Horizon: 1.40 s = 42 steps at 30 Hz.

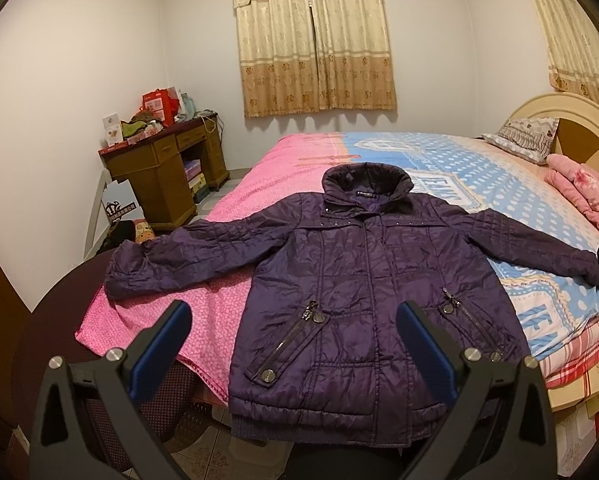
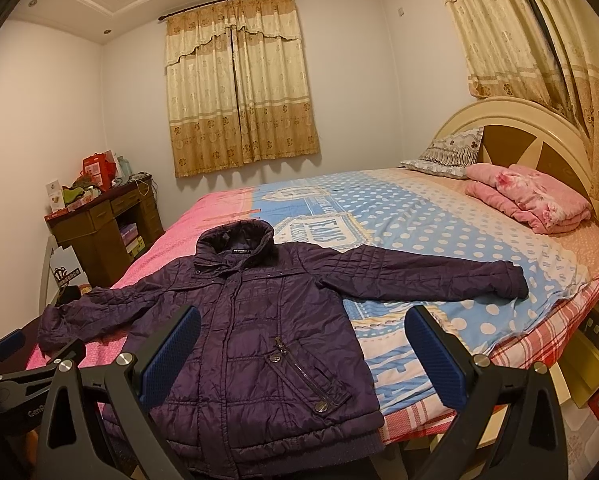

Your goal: Fold large clothes

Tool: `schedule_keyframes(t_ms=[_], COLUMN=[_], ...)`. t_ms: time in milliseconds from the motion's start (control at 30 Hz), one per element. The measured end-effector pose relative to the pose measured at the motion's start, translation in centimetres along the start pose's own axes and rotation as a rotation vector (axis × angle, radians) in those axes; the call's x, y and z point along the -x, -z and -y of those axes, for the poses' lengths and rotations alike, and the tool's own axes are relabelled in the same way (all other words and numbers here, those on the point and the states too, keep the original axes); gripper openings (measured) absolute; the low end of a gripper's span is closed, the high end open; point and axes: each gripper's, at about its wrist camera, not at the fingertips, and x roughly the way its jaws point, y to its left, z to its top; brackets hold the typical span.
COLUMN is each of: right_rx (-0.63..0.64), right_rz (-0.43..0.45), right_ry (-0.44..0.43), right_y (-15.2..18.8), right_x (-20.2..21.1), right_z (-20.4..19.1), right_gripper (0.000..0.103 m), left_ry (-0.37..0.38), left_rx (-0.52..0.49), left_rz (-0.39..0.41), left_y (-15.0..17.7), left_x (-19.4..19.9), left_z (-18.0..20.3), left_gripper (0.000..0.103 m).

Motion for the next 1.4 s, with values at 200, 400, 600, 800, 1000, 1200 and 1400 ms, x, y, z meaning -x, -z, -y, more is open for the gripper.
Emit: schedule_keyframes(t_ms=[200, 400, 600, 800, 1000, 1200, 1400], right_rx=[-0.001, -0.004, -0.012, -0.048, -0.148, -0.265, -0.296], right_rz=[-0.003, -0.016, -0.036, -0.071, -0.166, -0.273, -0.328], right_ry=[-0.003, -0.007, -0.014, 0.011, 0.148, 0.203, 0.166], right_y=[-0.1, 0.0, 0.2, 0.6, 2.2, 4.1, 4.1], right_x=[0.0, -0.1, -0.6, -2.8, -7.3, -11.4, -15.3], right_z=[-0.1, -0.3, -0.2, 2.0, 7.8, 13.2, 15.5], right_gripper=[0.102, 0.102, 0.102, 0.102, 0.102, 0.102, 0.073], left_ry=[0.002, 0.001, 0.001, -0.017, 0.012, 0.072, 0.035], left_rx=[-0.001, -0.004, -0.01, 0.01, 0.043, 0.021, 0.035], left_rz=[0.0, -0.008, -0.02, -0.042, -0.174, -0.318, -0.296], left_y=[0.0, 0.4, 0.4, 0.7, 2.5, 4.8, 2.0], left_x=[-0.1, -0.2, -0.7, -2.5, -7.7, -12.9, -15.6], left_z=[0.1, 0.3, 0.5, -0.3, -0.6, 0.1, 0.0], left_gripper=[0.103, 0.103, 0.103, 0.103, 0.103, 0.098, 0.097])
